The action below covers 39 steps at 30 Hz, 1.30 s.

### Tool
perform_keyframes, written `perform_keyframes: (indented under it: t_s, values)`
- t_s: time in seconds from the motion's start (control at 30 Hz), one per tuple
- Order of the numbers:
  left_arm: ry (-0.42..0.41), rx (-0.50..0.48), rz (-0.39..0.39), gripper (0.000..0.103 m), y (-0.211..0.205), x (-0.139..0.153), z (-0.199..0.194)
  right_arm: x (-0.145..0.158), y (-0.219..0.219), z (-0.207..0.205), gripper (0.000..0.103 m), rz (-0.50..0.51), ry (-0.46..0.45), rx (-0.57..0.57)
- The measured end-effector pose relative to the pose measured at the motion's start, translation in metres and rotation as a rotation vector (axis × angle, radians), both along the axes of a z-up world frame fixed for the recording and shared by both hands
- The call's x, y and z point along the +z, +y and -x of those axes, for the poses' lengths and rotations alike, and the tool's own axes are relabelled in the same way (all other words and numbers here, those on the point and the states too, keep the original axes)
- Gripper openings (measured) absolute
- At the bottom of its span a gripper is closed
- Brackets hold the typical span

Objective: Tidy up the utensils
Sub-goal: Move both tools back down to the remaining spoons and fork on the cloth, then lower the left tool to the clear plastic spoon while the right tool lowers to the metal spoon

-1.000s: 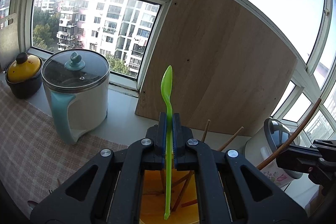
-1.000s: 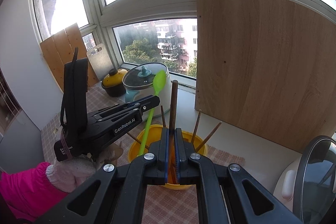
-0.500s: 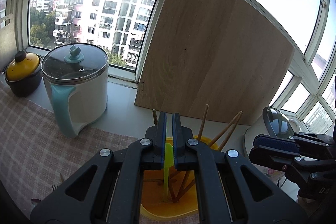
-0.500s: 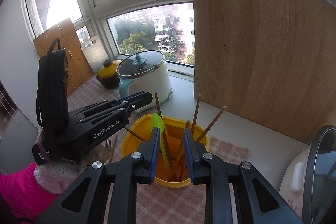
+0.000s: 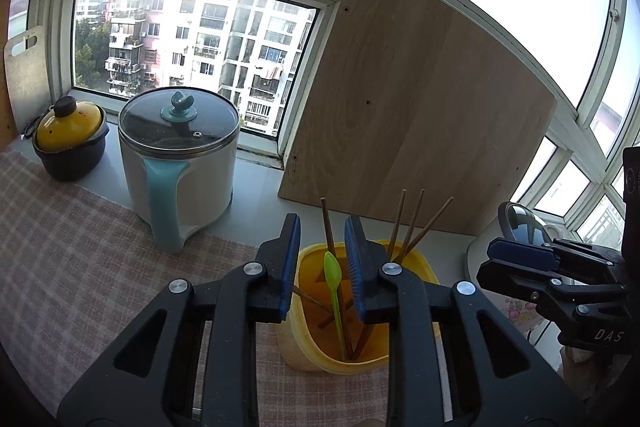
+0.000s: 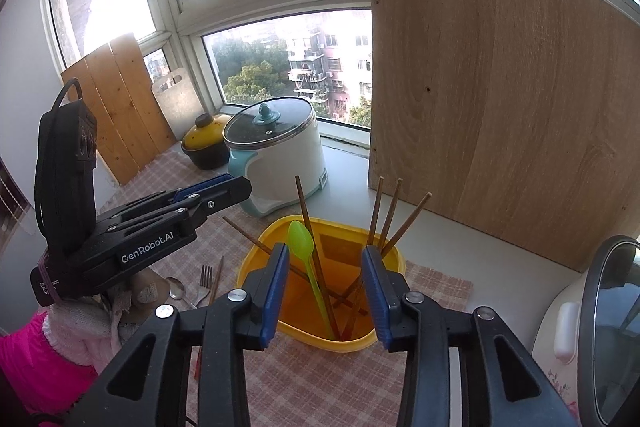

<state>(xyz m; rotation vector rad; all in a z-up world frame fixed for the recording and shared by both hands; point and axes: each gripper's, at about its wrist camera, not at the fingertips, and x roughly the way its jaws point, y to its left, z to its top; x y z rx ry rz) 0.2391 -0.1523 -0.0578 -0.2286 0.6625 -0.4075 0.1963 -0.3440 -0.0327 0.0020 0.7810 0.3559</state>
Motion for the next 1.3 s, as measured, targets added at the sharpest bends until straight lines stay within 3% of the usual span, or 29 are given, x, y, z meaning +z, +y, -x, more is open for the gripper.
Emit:
perform_keyframes:
  t_s: [0.2,0.33,0.73,1.3]
  values:
    - [0.01,0.033,-0.037,0.023,0.041,0.002,0.018,0.0,0.02,0.011,0.04,0.003,-0.007,0.056]
    - [0.035,0.085,-0.042,0.033,0.083,-0.004,0.033,-0.004,0.04,0.019,0.04,0.017,-0.006,0.105]
    - [0.191,0.245,-0.083,0.033,0.179,-0.056,0.078,-0.04,0.11,0.023,0.04,0.057,0.076,0.284]
    - [0.407,0.338,-0.04,0.033,0.222,-0.137,0.115,-0.108,0.195,0.005,0.04,0.171,0.221,0.498]
